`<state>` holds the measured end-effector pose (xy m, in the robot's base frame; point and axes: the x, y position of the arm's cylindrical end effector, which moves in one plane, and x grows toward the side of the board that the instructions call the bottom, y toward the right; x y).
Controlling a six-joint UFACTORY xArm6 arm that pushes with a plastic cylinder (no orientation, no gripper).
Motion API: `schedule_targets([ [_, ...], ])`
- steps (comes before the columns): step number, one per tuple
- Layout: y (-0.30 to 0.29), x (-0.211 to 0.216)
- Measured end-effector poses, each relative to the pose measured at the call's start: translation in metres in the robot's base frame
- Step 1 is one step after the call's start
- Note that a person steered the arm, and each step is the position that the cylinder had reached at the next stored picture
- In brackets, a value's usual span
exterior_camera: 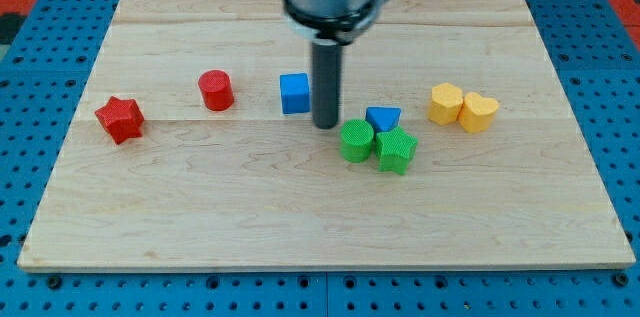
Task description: Push yellow hexagon diagonally above yellow heart
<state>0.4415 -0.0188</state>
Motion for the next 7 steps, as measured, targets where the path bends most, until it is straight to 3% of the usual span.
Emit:
schedule_targets([
  [1,-0.016,-0.052],
  [2,-0.019,-0.061],
  [4,0.096,-0.057],
  [5,0.121,-0.071],
  [6,0.184,-0.080],
  [7,0.214,-0.030],
])
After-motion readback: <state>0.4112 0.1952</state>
